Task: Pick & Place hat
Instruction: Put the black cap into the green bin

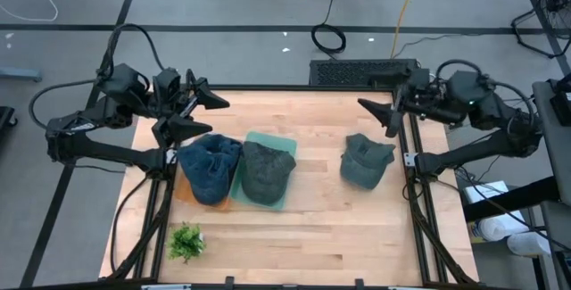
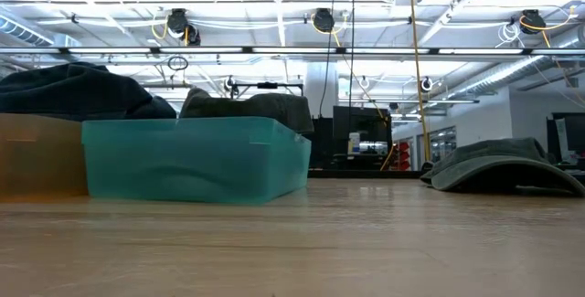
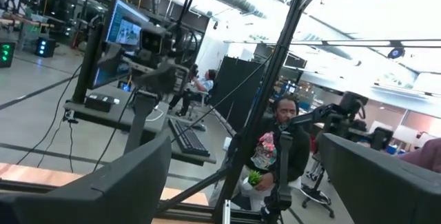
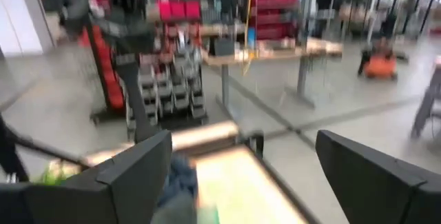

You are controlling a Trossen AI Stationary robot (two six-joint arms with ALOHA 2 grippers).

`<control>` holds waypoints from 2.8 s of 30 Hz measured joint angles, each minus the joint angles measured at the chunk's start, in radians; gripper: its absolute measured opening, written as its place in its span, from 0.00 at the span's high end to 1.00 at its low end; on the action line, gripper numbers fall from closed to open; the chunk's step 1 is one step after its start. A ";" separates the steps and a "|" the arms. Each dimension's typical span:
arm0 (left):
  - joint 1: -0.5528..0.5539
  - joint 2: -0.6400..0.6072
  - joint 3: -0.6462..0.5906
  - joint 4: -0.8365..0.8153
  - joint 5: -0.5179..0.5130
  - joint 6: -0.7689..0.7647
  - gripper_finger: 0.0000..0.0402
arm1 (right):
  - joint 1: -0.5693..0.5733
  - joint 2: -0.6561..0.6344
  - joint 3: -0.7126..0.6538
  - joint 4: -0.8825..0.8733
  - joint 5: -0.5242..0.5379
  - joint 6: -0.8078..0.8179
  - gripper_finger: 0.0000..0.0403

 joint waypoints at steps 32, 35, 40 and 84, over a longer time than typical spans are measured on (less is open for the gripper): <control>0.000 -0.006 0.000 -0.066 0.077 -0.026 0.06 | 0.109 0.342 0.041 -0.797 -0.234 0.315 0.13; 0.000 -0.006 0.000 -0.068 0.081 -0.026 0.06 | 0.140 0.369 0.041 -0.814 -0.226 0.362 0.13; 0.000 -0.006 0.000 -0.069 0.082 -0.027 0.06 | 0.197 0.404 0.041 -0.881 -0.207 0.502 0.13; 0.000 -0.006 0.000 -0.068 0.169 -0.082 0.06 | 0.498 0.967 -0.174 -0.840 -0.023 1.061 0.21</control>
